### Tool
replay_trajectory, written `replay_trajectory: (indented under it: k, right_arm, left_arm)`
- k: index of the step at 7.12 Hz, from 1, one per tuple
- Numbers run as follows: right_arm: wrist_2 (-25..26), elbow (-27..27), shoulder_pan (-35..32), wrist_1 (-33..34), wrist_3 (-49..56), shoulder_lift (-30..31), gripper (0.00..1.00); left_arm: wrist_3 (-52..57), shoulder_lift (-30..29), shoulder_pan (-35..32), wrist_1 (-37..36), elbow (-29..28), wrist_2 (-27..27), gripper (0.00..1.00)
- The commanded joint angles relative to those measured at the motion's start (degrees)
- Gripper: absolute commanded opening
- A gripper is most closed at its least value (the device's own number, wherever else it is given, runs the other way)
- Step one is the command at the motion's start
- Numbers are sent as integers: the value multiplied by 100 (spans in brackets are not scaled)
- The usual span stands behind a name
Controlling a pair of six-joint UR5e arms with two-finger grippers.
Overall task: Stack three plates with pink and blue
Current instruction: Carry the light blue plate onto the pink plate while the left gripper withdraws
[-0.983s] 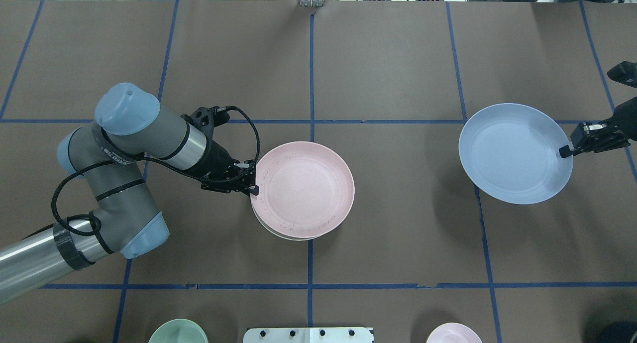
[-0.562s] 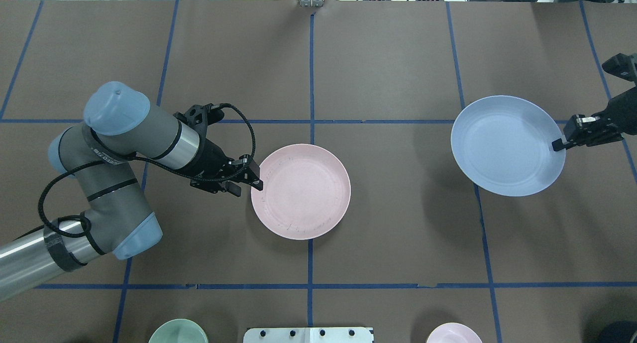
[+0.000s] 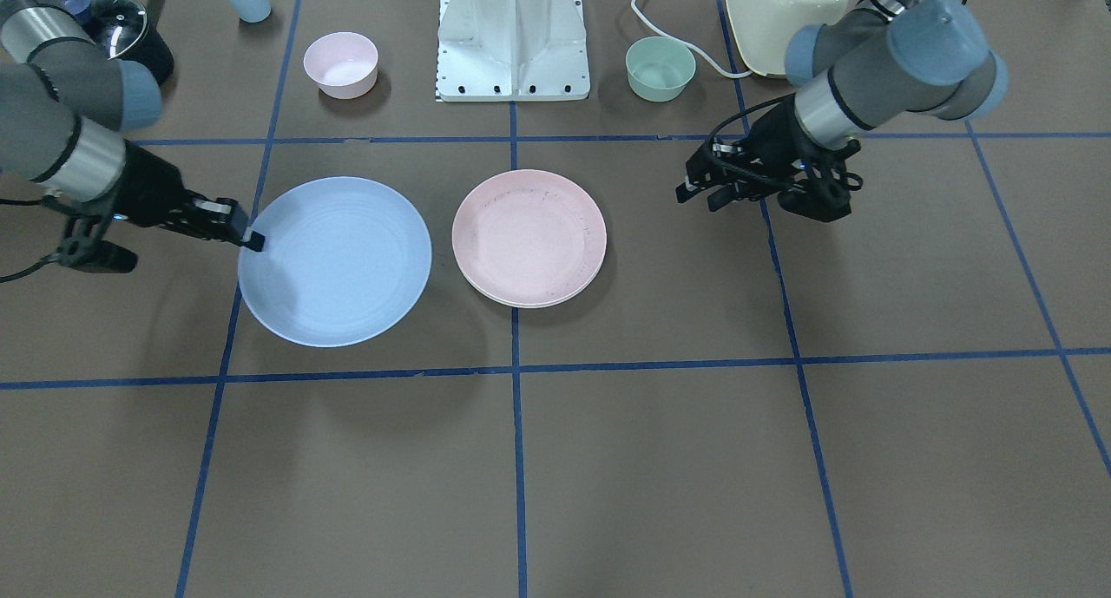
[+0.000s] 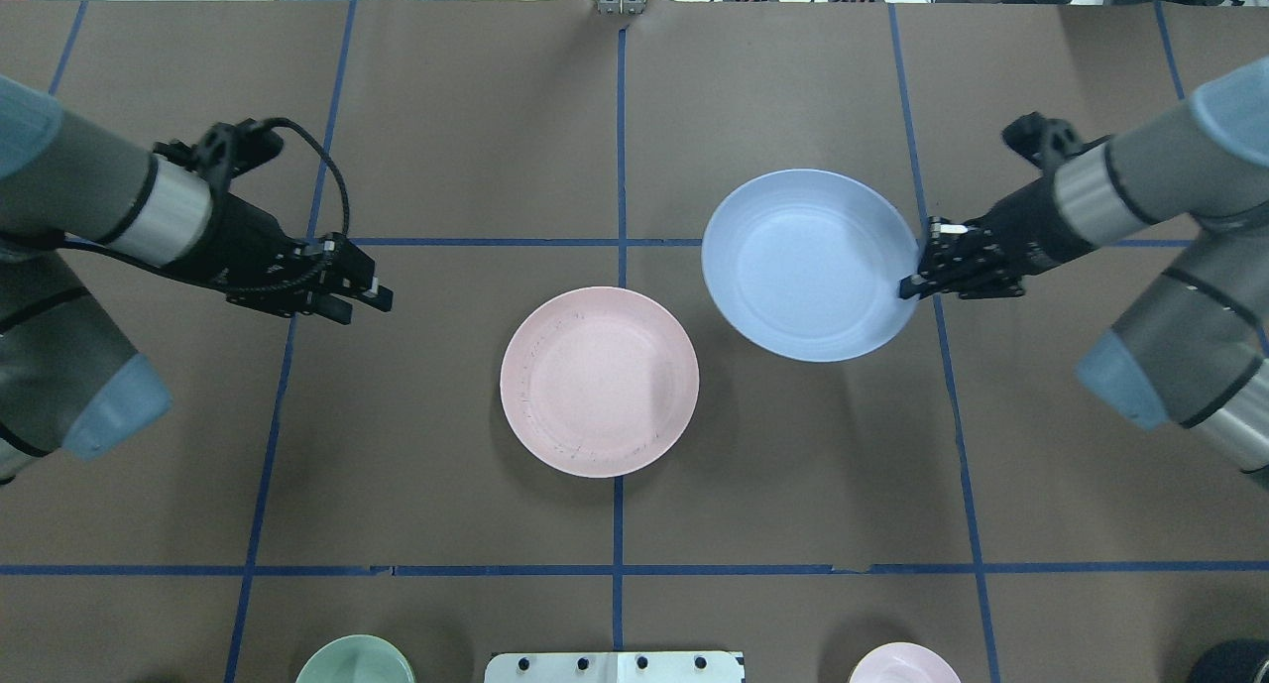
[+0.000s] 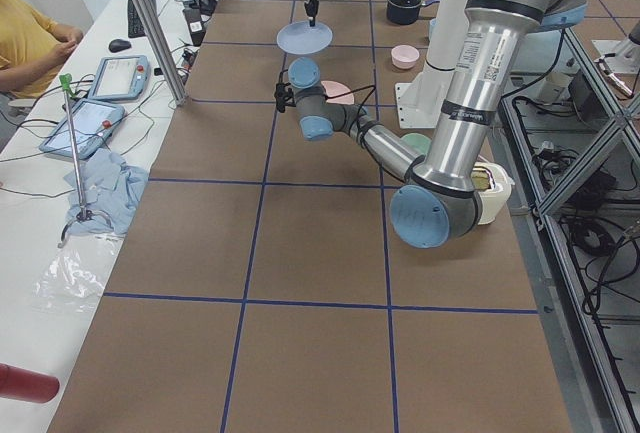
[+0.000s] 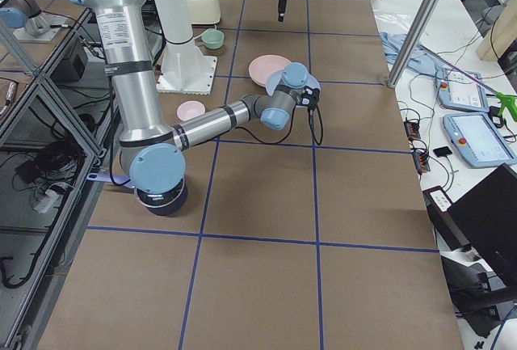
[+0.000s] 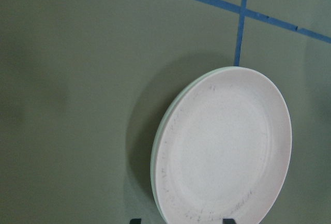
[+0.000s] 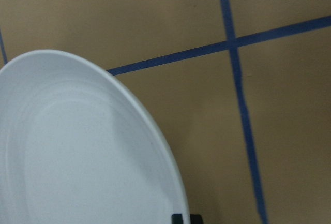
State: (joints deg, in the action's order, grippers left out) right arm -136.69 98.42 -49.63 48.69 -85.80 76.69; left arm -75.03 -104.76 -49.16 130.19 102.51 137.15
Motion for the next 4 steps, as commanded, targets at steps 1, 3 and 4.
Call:
replay_trajectory:
  k: [1, 3, 4]
  right_arm:
    - [1096, 2, 1205, -54, -1313, -732, 0]
    - [1792, 10, 1902, 87, -1606, -945, 0]
    - [1865, 2, 1965, 244, -1598, -1024, 0]
  left_arm:
    - [602, 359, -462, -3, 15, 163, 61]
    - [613, 368, -533, -3, -46, 163, 61]
    - [604, 368, -533, -3, -46, 163, 61]
